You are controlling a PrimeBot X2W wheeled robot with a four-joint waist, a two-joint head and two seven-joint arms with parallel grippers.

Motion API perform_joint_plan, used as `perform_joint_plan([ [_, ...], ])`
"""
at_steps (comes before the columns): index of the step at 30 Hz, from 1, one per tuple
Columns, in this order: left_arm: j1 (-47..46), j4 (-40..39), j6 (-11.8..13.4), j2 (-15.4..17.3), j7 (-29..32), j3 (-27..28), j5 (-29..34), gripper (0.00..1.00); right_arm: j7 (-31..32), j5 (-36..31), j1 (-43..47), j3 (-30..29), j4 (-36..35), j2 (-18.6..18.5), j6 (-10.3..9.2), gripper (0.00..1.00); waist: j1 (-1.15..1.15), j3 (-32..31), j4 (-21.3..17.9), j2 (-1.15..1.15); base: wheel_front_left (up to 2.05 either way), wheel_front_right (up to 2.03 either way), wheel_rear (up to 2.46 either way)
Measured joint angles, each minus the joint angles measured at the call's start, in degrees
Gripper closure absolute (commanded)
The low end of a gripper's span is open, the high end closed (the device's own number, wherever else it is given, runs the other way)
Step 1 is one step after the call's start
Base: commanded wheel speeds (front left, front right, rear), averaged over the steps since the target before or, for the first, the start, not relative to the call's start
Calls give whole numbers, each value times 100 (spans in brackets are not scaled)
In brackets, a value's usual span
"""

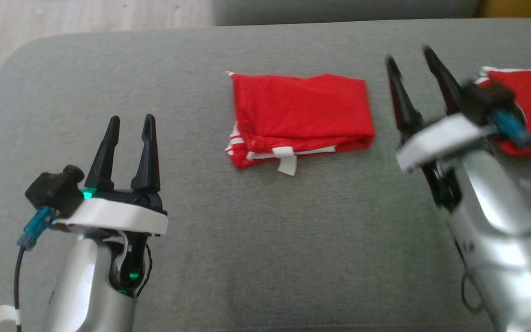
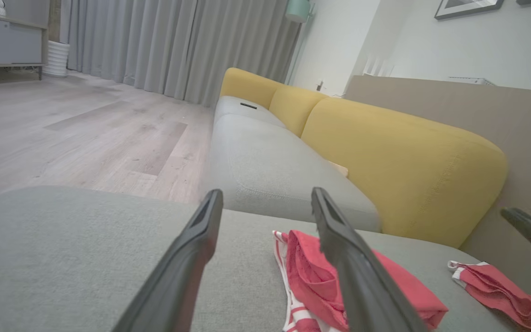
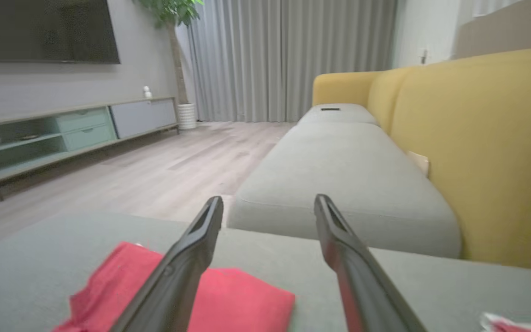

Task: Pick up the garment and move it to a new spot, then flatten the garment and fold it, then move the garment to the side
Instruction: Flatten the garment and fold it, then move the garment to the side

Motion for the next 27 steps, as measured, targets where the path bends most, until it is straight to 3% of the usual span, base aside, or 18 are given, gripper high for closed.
perform_joint_plan([
  [5, 4, -108, 0, -1, 0, 33, 23, 0, 0, -888, 1178, -1122, -934, 164, 0, 0, 0, -39, -288, 0, 0, 0, 0],
  [15, 553, -193, 0, 2, 0, 94, 168, 0, -8, -1422, 2263, -2026, -1983, 557, 0, 0, 0, -76, -394, 0, 0, 0, 0],
  [27, 594, -337, 0, 3, 0, 146, 178, 0, -8, -1251, 2492, -2052, -2178, 600, 0, 0, 0, -58, -333, 0, 0, 0, 0],
])
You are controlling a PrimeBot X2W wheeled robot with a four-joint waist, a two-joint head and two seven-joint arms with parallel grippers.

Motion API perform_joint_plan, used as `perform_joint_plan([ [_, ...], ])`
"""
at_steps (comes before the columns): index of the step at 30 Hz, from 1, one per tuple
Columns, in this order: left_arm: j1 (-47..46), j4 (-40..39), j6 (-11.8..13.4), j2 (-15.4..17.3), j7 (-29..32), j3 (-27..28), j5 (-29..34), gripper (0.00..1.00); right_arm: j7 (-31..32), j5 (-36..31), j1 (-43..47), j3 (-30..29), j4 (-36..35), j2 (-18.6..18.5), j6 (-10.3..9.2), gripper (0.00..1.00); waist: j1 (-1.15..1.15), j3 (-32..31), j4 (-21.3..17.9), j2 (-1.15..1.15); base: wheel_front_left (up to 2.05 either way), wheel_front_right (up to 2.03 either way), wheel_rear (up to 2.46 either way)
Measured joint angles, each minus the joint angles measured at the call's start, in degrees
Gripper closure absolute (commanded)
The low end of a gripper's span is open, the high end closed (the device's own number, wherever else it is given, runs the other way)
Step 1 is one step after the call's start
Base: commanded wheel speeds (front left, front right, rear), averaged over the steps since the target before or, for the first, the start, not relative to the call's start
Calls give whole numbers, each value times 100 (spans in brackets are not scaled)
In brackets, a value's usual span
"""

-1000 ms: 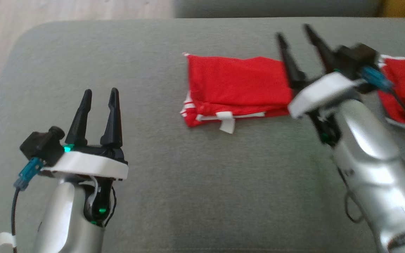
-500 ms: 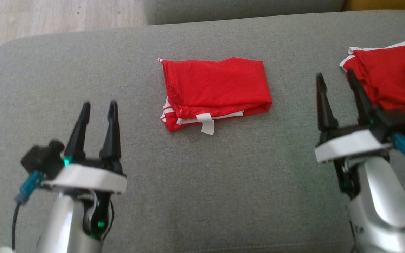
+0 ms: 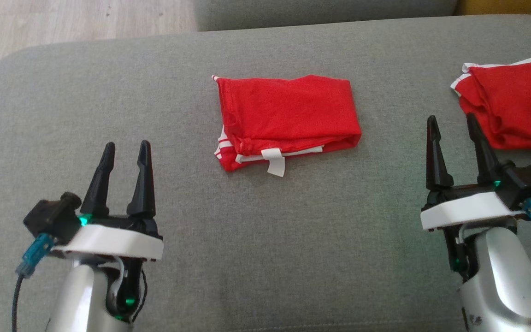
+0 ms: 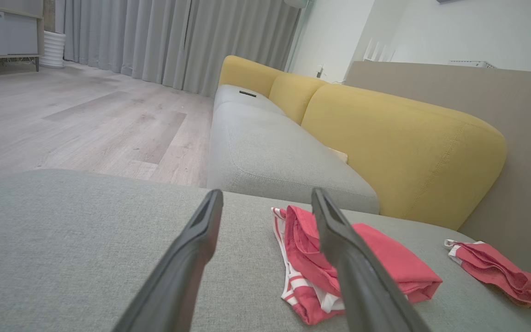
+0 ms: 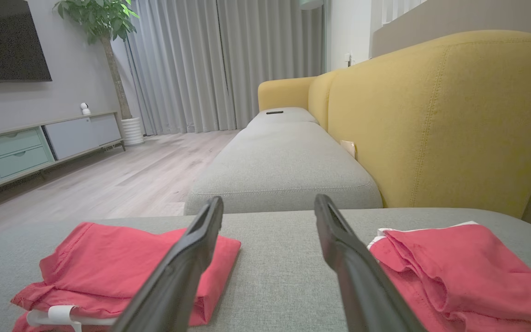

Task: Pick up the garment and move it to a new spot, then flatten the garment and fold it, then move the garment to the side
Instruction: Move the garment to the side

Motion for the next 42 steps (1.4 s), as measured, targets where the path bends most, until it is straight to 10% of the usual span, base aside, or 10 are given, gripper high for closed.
perform_joint_plan([
  [40, -642, 132, 0, -1, 0, -710, -69, 0, 1675, 304, -2414, 18, 3312, -65, 0, 0, 0, 1019, 1052, 0, 0, 0, 0],
  [42, -643, 134, 0, -1, 0, -711, -69, 0, 1683, 304, -2498, 208, 3446, -85, 0, 100, 0, 999, 1001, 0, 0, 0, 0],
])
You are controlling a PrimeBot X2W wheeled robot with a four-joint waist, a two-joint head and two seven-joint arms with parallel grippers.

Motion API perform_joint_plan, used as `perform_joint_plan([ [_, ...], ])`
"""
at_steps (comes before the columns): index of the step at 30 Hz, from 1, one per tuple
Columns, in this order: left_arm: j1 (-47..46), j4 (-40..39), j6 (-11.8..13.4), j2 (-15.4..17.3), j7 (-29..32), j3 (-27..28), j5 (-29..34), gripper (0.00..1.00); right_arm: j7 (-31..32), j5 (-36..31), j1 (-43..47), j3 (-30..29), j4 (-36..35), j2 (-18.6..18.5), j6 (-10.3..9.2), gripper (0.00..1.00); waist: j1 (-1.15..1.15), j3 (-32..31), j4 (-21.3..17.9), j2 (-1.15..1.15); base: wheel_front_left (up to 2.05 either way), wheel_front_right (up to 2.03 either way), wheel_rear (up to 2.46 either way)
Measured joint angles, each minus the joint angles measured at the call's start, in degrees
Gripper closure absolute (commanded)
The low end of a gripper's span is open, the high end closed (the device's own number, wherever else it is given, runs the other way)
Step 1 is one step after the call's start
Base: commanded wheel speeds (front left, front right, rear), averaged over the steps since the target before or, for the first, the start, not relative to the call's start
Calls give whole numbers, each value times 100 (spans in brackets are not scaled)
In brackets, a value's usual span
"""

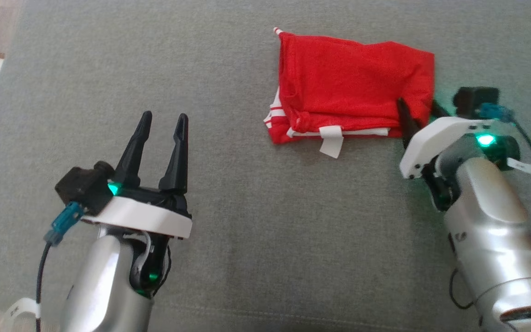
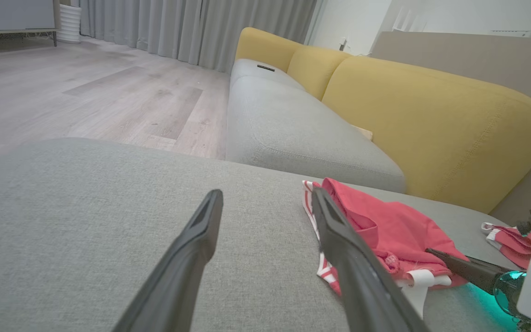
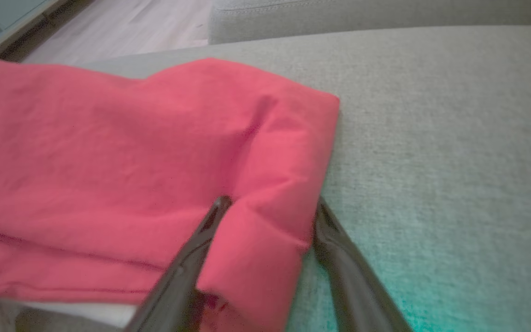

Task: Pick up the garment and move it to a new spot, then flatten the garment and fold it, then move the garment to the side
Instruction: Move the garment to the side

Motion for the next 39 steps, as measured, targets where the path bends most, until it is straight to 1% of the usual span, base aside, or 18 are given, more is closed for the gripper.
perform_joint_plan([
  [3, 1, 13, 0, 0, 0, 2, 0, 0, -86, -169, -39, 349, 74, -2, 1, 100, 0, -43, -99, 0, 0, 0, 0],
  [9, 3, 12, 0, 1, 0, 52, 32, 0, -457, -1206, -46, 700, 52, -8, 1, 100, 0, -144, -374, 0, 0, 0, 0],
  [12, 7, 8, 0, 0, 0, 97, 64, 0, -581, -1510, -52, 902, -84, -163, 1, 100, 0, -194, -524, 0, 0, 0, 0],
  [14, 9, 0, 0, 3, 0, 132, 67, 0, -647, -1628, -68, 1066, -221, -404, 1, 100, 0, -211, -628, 0, 0, 0, 0],
  [19, 10, -13, 0, 1, 0, 140, 78, 0, -664, -1551, -155, 1473, -581, -1194, 1, 100, 0, -206, -870, 0, 0, 0, 0],
  [24, 8, -23, 0, 2, 0, 120, 102, 0, -505, -1213, -281, 1747, -928, -2117, 1, 100, 0, -93, -1017, 0, 0, 0, 0],
  [25, -1, -26, 0, 2, 0, 107, 102, 0, -428, -1104, -344, 1761, -1014, -2480, 1, 100, 0, -29, -1039, 0, 0, 0, 0],
  [26, -10, -32, 0, 2, 0, 96, 102, 0, -419, -1067, -361, 1755, -1062, -2655, 1, 100, 0, 5, -1045, 0, 0, 0, 0],
  [27, -10, -32, 0, 2, 0, 96, 102, 0, -419, -1067, -361, 1755, -1062, -2655, 1, 100, 0, 5, -1045, 0, 0, 0, 0],
  [28, -37, -43, 0, 2, 0, 77, 102, 0, -347, -1054, -361, 1718, -1143, -2954, 1, 100, 0, 67, -1047, 0, 0, 0, 0],
  [34, -205, -57, 0, 1, 0, 13, 102, 0, -226, -1082, -355, 1379, -1113, -3619, 1, 100, 0, 258, -996, 0, 0, 0, 0],
  [37, -222, -70, 0, 2, 0, 14, 102, 0, -165, -1207, -356, 1139, -1058, -3777, 1, 100, 0, 356, -961, 0, 0, 0, 0],
  [39, -229, -70, 0, 2, 0, 13, 102, 0, -68, -1305, -355, 984, -995, -3798, 1, 100, 0, 408, -938, 0, 0, 0, 0],
])
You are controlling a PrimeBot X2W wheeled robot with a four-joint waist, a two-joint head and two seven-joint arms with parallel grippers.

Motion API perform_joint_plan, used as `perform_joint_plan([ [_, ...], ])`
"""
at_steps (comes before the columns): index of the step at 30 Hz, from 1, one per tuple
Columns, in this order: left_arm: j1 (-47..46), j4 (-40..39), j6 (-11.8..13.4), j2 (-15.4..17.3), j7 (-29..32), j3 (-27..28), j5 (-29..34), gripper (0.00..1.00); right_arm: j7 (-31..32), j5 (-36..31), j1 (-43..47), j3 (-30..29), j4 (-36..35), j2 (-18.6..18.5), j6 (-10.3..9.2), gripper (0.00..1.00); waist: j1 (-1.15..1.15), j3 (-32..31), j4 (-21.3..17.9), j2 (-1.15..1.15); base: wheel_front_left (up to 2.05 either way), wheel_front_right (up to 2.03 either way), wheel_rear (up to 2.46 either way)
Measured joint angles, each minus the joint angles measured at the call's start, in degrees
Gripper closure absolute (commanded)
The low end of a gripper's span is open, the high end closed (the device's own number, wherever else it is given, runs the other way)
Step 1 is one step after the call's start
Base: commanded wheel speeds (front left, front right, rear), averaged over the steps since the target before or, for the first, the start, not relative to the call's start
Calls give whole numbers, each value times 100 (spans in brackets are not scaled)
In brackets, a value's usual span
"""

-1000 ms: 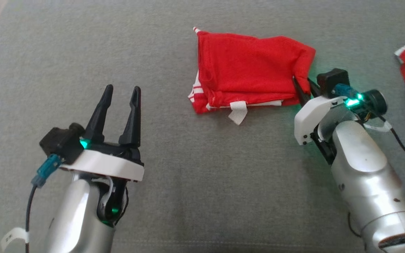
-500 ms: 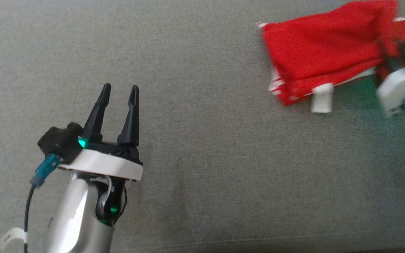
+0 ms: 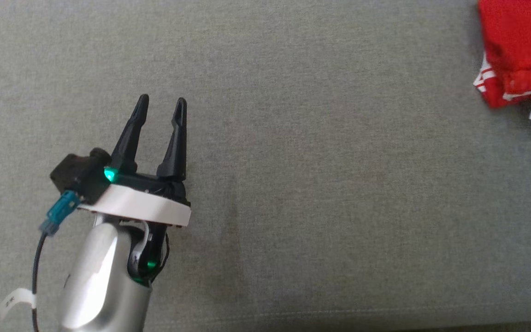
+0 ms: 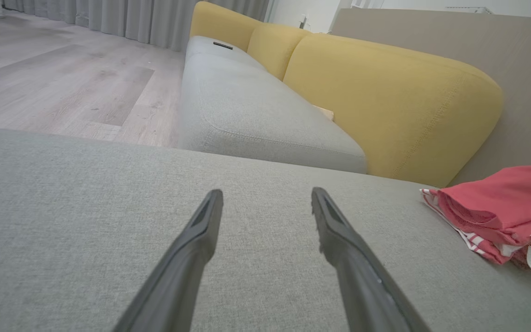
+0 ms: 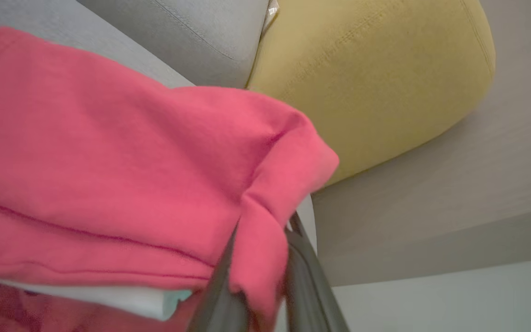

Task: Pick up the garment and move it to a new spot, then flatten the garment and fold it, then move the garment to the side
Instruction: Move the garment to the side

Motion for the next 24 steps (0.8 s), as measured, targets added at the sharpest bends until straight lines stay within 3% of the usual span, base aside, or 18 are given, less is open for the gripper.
perform_joint_plan([
  [13, -133, -16, 0, -1, 0, -5, -1, 0, 648, -527, 137, -881, -154, 116, 0, 100, 0, 182, 33, 0, 0, 0, 0],
  [14, -135, -15, 0, -1, 0, -4, -1, 0, 650, -552, 192, -946, -199, 159, 0, 88, 0, 186, 27, 0, 0, 0, 0],
  [15, -140, -14, 0, -1, 0, -5, -1, 0, 684, -579, 257, -1023, -253, 200, 0, 33, 0, 186, 20, 0, 0, 0, 0],
  [16, -149, -11, 0, 0, 0, -3, -1, 0, 755, -582, 298, -1091, -293, 250, 0, 0, 0, 181, 12, 0, 0, 0, 0],
  [24, -231, 37, 0, -1, 0, 21, -1, 0, 943, -727, 400, -1459, -886, 552, 0, 0, -1, -7, -46, 0, 0, 0, 0],
])
